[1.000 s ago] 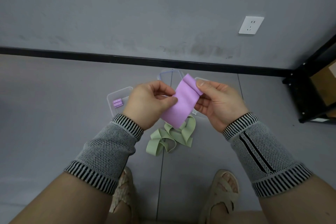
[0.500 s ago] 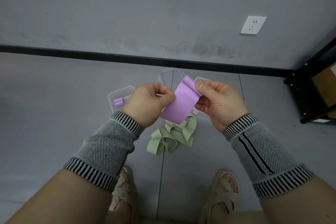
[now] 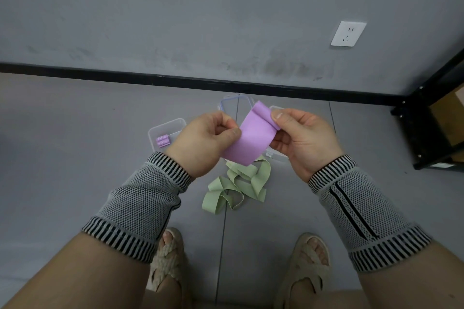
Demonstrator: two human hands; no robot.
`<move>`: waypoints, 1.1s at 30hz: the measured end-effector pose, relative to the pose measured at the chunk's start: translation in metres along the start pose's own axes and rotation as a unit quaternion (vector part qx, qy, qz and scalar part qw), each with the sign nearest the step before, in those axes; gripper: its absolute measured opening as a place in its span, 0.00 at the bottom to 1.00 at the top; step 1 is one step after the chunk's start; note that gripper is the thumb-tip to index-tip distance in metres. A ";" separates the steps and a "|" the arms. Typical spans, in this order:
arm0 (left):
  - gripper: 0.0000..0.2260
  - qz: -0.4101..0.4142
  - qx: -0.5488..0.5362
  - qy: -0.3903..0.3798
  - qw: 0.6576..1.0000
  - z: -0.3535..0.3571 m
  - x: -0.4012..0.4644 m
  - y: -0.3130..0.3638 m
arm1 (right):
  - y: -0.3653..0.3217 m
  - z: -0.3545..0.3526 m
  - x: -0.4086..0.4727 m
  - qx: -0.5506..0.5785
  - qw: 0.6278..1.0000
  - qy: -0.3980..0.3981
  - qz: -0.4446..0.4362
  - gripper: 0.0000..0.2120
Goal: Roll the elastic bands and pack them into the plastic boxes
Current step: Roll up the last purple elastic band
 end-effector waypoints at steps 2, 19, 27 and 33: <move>0.05 -0.001 -0.009 0.001 1.000 -0.001 0.001 -0.002 | 0.001 -0.001 0.000 -0.036 0.999 0.006 -0.014 0.07; 0.06 -0.015 -0.079 0.022 0.997 -0.005 -0.001 0.004 | -0.004 0.004 -0.007 -0.181 0.972 0.028 -0.150 0.08; 0.08 -0.030 -0.101 0.023 0.994 -0.005 -0.002 0.008 | -0.005 0.009 -0.010 -0.152 0.975 0.024 -0.157 0.11; 0.08 -0.032 -0.121 0.018 0.992 -0.006 -0.002 0.008 | -0.005 0.012 -0.012 -0.139 0.978 0.012 -0.153 0.14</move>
Point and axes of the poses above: each hand's wrist, its own x-axis towards the middle knuckle, its own z-axis out of the palm, y = z × x, the point moved 2 cm from there along x, towards the middle knuckle, and after that the axes turned 2 degrees about -z, right-handed, at the moved point
